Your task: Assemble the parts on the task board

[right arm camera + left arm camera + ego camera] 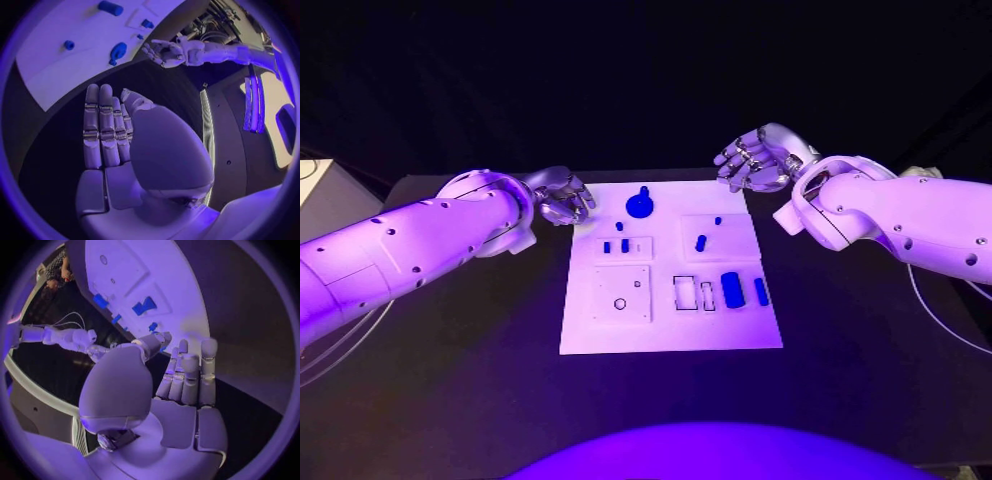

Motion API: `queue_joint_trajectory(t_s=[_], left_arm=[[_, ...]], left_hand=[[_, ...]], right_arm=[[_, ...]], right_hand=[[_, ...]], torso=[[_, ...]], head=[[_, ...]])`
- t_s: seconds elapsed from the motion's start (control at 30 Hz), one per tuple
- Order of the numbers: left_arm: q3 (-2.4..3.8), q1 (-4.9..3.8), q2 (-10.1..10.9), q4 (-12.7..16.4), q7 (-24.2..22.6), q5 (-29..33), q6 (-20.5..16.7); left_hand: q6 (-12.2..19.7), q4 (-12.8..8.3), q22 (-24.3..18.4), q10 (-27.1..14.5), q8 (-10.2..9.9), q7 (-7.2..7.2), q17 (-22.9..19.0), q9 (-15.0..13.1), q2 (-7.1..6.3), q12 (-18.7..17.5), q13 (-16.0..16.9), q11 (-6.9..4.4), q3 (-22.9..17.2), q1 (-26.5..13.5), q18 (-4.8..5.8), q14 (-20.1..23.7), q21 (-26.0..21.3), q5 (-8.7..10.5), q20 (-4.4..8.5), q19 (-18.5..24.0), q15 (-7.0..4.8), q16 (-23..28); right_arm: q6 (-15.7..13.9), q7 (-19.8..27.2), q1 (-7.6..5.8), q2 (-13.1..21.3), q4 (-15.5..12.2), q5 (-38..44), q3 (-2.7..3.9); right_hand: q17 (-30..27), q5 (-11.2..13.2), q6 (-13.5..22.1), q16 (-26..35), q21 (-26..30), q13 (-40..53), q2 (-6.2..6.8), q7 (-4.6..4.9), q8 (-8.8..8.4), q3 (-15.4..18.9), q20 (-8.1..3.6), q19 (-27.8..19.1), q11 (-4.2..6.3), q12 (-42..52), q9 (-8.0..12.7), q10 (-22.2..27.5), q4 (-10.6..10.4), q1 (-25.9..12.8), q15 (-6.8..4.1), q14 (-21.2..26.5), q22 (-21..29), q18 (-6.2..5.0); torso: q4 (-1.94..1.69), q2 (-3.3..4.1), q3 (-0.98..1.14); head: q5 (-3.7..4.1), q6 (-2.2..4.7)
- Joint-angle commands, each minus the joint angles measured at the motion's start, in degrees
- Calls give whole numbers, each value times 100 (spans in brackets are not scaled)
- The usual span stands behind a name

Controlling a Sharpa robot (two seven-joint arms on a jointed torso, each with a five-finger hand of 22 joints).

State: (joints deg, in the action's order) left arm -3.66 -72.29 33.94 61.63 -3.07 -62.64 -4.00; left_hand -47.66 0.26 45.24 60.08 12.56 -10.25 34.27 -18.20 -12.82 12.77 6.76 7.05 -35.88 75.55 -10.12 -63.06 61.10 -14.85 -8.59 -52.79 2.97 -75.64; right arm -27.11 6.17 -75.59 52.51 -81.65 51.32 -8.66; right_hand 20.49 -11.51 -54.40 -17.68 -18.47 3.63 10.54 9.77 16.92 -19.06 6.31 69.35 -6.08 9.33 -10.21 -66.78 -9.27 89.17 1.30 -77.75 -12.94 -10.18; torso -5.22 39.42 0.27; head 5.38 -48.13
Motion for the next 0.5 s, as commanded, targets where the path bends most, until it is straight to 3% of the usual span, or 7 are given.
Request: queue_joint_trajectory(t_s=[0.03,0.07,0.23,0.43,0.5], left_arm=[[51,-3,247,296,-952,1819,-292],[63,-2,329,388,-1062,2142,-285],[111,29,722,901,-1426,3446,-351],[153,105,1046,1351,-1697,4474,-352],[161,123,1141,1475,-1788,4717,-319]], left_hand=[[-78,117,-140,41,44,-22,-200,-11,-1,137,67,-19,123,-81,-50,105,-150,-6,-5,93,-4,77],[-123,163,-203,55,73,-58,-571,-15,8,222,110,6,192,-99,-47,347,-252,-14,-12,126,13,267],[-148,242,-388,20,137,-82,-722,-15,21,440,220,8,373,-74,-49,472,-532,-9,-30,153,23,510],[-134,326,-552,-55,178,-69,-833,-10,4,584,293,5,525,-91,-45,562,-773,-6,-29,151,21,721],[-134,334,-571,-66,184,-69,-842,-9,6,603,302,7,541,-88,-44,568,-800,-7,-30,147,22,738]], right_arm=[[562,-367,0,16,71,1889,3],[627,-419,0,19,82,2100,3],[919,-738,6,-2,126,3090,3],[1005,-996,38,-48,171,3771,2],[1046,-1064,53,-63,168,3928,2]], right_hand=[[484,51,-259,-544,-641,24,106,-104,-69,-188,-175,279,117,-123,0,-339,76,-167,-152,-573,-442,3],[767,88,-311,-813,-902,27,186,-120,-140,-335,-209,244,144,-243,5,-417,103,-258,-176,-617,-654,14],[1525,263,-370,-1652,-1463,50,375,-135,-299,-682,-210,205,165,-500,-25,-547,85,-578,-185,-673,-1129,-5],[1853,320,-277,-2050,-1644,20,513,-119,-422,-794,-169,147,128,-585,-48,-318,42,-760,-131,-591,-1315,-4],[2365,339,-255,-2649,-1977,18,560,-132,-462,-758,-150,267,122,-570,-69,-175,26,-830,-120,-688,-1677,31]], torso=[[1,12,2],[6,13,4],[-4,12,-8],[-4,18,-19],[1,16,-20]], head=[[92,89],[124,112],[302,193],[356,268],[371,282]])
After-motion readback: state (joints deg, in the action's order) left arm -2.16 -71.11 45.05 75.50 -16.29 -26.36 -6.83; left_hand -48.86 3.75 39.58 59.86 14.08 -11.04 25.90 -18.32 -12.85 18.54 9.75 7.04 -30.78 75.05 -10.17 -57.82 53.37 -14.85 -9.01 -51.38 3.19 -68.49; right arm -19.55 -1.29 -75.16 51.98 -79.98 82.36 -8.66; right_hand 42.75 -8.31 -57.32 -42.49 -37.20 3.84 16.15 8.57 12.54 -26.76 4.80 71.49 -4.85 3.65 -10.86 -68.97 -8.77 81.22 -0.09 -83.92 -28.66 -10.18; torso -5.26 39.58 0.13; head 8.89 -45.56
